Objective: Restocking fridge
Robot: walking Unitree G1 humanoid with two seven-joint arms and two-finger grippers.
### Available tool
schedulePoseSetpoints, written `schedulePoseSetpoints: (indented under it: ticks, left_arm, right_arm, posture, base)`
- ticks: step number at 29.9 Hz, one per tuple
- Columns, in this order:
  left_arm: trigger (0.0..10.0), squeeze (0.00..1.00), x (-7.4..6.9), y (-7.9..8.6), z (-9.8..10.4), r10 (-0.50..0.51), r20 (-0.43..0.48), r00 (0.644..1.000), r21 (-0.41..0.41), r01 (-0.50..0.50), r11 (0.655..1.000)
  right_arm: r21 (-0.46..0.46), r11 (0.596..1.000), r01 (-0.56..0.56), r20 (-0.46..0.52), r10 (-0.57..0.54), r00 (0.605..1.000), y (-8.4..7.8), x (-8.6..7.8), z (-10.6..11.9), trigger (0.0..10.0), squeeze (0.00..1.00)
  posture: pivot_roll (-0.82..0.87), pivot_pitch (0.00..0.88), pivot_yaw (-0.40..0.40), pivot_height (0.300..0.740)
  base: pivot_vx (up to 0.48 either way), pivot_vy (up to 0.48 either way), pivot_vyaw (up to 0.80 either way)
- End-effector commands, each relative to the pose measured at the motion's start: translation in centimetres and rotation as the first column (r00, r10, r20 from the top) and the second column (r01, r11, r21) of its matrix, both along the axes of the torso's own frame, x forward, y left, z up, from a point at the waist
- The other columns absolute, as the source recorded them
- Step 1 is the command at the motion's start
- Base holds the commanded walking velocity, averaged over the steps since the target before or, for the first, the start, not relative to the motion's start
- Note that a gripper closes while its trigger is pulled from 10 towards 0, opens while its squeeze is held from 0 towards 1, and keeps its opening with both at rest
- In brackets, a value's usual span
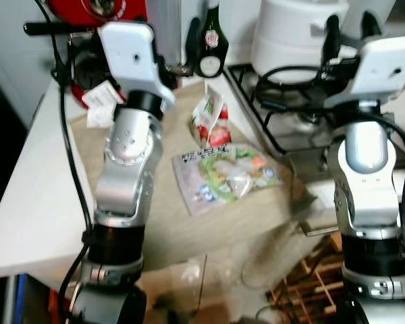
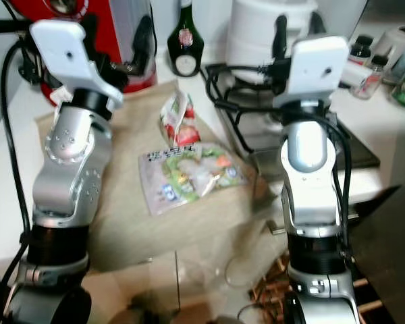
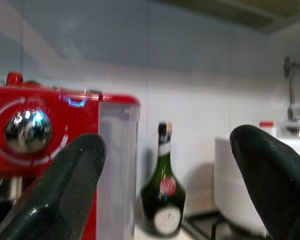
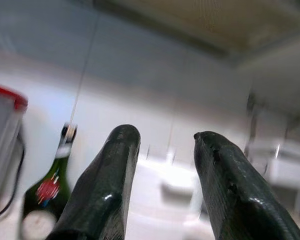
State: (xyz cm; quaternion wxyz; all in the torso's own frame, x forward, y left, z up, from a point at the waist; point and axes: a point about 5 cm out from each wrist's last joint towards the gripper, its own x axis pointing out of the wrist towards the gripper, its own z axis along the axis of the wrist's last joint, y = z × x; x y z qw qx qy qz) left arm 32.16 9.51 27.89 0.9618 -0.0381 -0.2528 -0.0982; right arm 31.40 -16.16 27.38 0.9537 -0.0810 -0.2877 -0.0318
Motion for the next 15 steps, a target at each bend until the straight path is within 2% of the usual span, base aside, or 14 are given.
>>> schedulePoseSetpoints:
  ticks: [1, 3, 4, 5, 6, 7, 8, 9, 11, 12, 13, 14, 15]
  left_arm:
    - [10.0, 0.00, 0.3, -0.6, 0.0, -0.012, -0.023, 1.000, 0.014, 0.012, 1.000]
    - [10.0, 0.00, 0.8, -0.4, -0.7, -0.023, -0.087, 0.996, -0.011, 0.022, 1.000]
    - [10.0, 0.00, 0.8, -0.4, -0.7, -0.023, -0.087, 0.996, -0.011, 0.022, 1.000]
    - [10.0, 0.00, 1.4, -0.1, -1.6, -0.025, -0.161, 0.987, -0.034, 0.020, 0.999]
    - [10.0, 0.00, 1.8, 0.4, -2.7, -0.031, -0.245, 0.969, -0.073, 0.013, 0.997]
    - [10.0, 0.00, 1.8, 0.4, -2.7, -0.031, -0.245, 0.969, -0.073, 0.013, 0.997]
    - [10.0, 0.00, 2.1, 0.6, -3.4, -0.038, -0.303, 0.952, -0.101, 0.008, 0.995]
    - [10.0, 0.00, 2.1, 0.6, -3.4, -0.038, -0.303, 0.952, -0.101, 0.008, 0.995]
    - [10.0, 0.00, 2.5, 1.3, -4.5, -0.053, -0.375, 0.926, -0.177, -0.016, 0.984]
    - [10.0, 0.00, 2.5, 1.3, -4.5, -0.053, -0.375, 0.926, -0.177, -0.016, 0.984]
    - [10.0, 0.00, 2.4, 1.6, -4.6, -0.074, -0.387, 0.919, -0.226, -0.017, 0.974]
    - [10.0, 0.00, 2.4, 1.6, -4.6, -0.074, -0.387, 0.919, -0.226, -0.017, 0.974]
    - [10.0, 0.00, 2.1, 1.9, -4.5, -0.115, -0.384, 0.916, -0.272, 0.006, 0.962]
  right_arm:
    - [0.045, 0.999, 0.006, -0.050, -0.004, 0.999, -0.7, 0.5, -0.3, 10.0, 0.00]
    - [0.087, 0.996, 0.004, -0.100, 0.005, 0.995, -1.0, 1.1, -0.8, 10.0, 0.00]
    - [0.087, 0.996, 0.004, -0.100, 0.005, 0.995, -1.0, 1.1, -0.8, 10.0, 0.00]
    - [0.116, 0.993, 0.000, -0.150, 0.018, 0.989, -1.4, 1.5, -1.6, 10.0, 1.00]
    - [0.158, 0.987, -0.003, -0.214, 0.038, 0.976, -1.7, 1.9, -2.6, 10.0, 1.00]
    - [0.158, 0.987, -0.003, -0.214, 0.038, 0.976, -1.7, 1.9, -2.6, 10.0, 1.00]
    - [0.188, 0.982, -0.005, -0.258, 0.054, 0.965, -1.9, 2.2, -3.3, 10.0, 1.00]
    - [0.188, 0.982, -0.005, -0.258, 0.054, 0.965, -1.9, 2.2, -3.3, 10.0, 1.00]
    - [0.244, 0.970, -0.014, -0.319, 0.094, 0.943, -2.1, 2.5, -4.3, 10.0, 1.00]
    - [0.244, 0.970, -0.014, -0.319, 0.094, 0.943, -2.1, 2.5, -4.3, 10.0, 1.00]
    - [0.276, 0.961, -0.022, -0.333, 0.117, 0.936, -2.1, 2.5, -4.5, 10.0, 1.00]
    - [0.276, 0.961, -0.022, -0.333, 0.117, 0.936, -2.1, 2.5, -4.5, 10.0, 1.00]
    - [0.318, 0.948, -0.030, -0.346, 0.145, 0.927, -2.3, 2.5, -4.6, 10.0, 1.00]
  posture:
    - [-0.12, 0.036, 0.010, 0.736]
    - [-0.12, 0.035, 0.013, 0.736]
    - [-0.12, 0.035, 0.013, 0.736]
    - [-0.12, 0.034, 0.014, 0.736]
    - [-0.11, 0.032, 0.014, 0.736]
    - [-0.11, 0.032, 0.014, 0.736]
    - [-0.11, 0.032, 0.014, 0.736]
    - [-0.11, 0.032, 0.014, 0.736]
    - [-0.11, 0.034, 0.015, 0.736]
    - [-0.11, 0.034, 0.015, 0.736]
    - [-0.10, 0.032, 0.015, 0.736]
    - [-0.10, 0.032, 0.015, 0.736]
    - [-0.10, 0.025, 0.014, 0.736]
  base:
    - [0.000, 0.000, 0.00]
    - [0.000, 0.000, 0.00]
    - [0.000, 0.000, 0.00]
    - [0.000, 0.000, 0.00]
    - [0.000, 0.000, 0.00]
    - [0.000, 0.000, 0.00]
    - [0.000, 0.000, 0.00]
    - [0.000, 0.000, 0.00]
    - [0.000, 0.000, 0.00]
    - [0.000, 0.000, 0.00]
    - [0.000, 0.000, 0.00]
    - [0.000, 0.000, 0.00]
    - [0.000, 0.000, 0.00]
